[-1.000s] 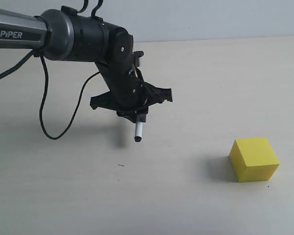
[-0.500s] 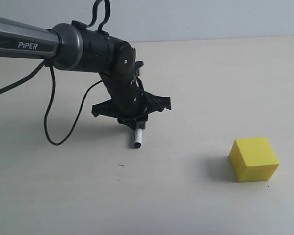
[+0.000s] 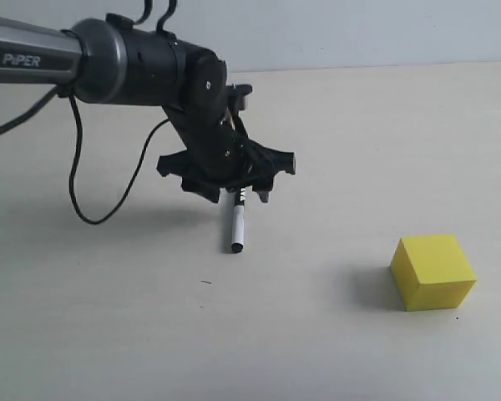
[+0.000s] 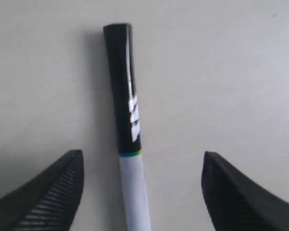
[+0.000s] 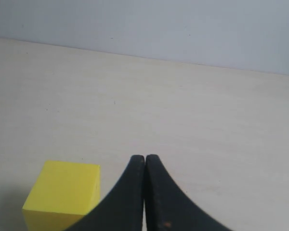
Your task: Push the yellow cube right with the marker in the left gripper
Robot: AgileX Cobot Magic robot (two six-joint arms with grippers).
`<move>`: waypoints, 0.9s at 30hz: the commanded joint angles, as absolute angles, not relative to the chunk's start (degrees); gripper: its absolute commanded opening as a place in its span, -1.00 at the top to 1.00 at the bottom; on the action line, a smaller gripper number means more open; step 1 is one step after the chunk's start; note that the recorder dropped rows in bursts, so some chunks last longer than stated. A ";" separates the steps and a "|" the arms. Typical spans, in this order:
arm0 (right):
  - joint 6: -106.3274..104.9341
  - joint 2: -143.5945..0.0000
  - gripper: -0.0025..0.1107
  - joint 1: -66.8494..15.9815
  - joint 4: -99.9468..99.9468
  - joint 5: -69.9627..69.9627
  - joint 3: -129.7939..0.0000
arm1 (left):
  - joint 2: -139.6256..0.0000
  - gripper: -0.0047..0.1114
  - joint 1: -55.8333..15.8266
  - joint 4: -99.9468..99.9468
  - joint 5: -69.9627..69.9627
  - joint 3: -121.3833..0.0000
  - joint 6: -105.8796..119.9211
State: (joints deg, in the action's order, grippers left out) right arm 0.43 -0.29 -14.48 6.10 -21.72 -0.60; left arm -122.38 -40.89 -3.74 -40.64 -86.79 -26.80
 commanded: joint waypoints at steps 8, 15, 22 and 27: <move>0.00 0.00 0.96 -13.29 6.15 -21.09 -0.45 | -104.94 0.92 -40.75 -3.53 -42.42 -78.69 -9.78; 0.00 0.00 0.96 -4.92 6.15 -21.09 -0.45 | -91.22 0.92 -40.75 -4.36 -23.15 -59.83 -5.80; 0.00 0.00 0.96 -4.65 6.15 -21.09 -0.45 | -73.65 0.92 -40.75 -4.83 -14.38 -46.18 -5.79; 0.00 0.00 0.96 -4.67 6.15 -21.19 -0.45 | -63.89 0.92 -40.62 -4.83 -15.17 -42.64 -6.51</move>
State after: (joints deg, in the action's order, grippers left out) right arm 0.43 -0.29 -4.93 6.10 -21.72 -0.60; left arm -68.00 -40.89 -4.27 -16.04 -44.01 -6.11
